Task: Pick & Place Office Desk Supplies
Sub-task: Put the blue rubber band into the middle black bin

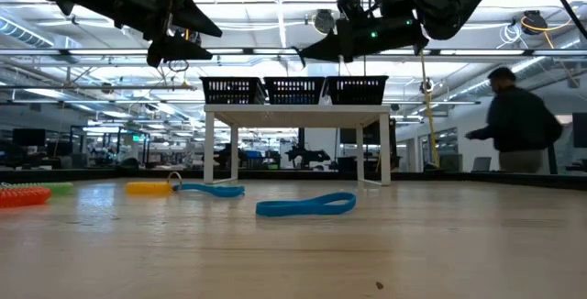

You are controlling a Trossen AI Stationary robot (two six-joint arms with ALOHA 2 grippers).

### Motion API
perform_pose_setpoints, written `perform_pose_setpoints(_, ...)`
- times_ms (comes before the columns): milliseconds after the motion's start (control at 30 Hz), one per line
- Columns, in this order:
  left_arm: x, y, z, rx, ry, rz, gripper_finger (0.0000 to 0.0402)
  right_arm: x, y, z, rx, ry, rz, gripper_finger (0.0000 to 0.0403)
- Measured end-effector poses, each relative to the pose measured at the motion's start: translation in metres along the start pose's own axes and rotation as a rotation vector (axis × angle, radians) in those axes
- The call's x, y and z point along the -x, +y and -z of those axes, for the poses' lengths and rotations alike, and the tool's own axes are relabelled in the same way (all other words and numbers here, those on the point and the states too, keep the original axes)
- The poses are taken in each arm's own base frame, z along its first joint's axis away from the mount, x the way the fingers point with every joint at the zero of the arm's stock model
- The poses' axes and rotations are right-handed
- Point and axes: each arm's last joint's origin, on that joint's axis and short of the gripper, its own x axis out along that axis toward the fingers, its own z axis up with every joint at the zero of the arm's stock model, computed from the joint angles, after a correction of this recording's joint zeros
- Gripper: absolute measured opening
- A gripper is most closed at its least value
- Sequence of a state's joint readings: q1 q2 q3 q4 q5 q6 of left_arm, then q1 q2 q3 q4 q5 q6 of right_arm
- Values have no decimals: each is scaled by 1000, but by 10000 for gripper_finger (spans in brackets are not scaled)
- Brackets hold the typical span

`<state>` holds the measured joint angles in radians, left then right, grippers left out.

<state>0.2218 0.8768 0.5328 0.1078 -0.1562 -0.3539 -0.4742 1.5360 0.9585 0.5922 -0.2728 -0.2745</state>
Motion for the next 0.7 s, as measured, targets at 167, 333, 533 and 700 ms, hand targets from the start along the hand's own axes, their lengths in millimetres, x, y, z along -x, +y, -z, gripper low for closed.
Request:
perform_pose_setpoints(167, 0, 0, 0, 4, 0, 1, 294, 1, -6, 1, 3, 13, 59, 0)
perform_pose_setpoints(333, 0, 0, 0, 36, 0, 2, 294, 1, -5, 1, 13, 13, 51, 16)
perform_pose_setpoints(533, 0, 0, 0, 45, -1, 3, 294, 1, -5, 1, 12, 23, 84, 105)
perform_pose_setpoints(700, 0, 0, 0, 45, -1, 2, 294, 1, -6, 2, -79, 35, 128, 173)
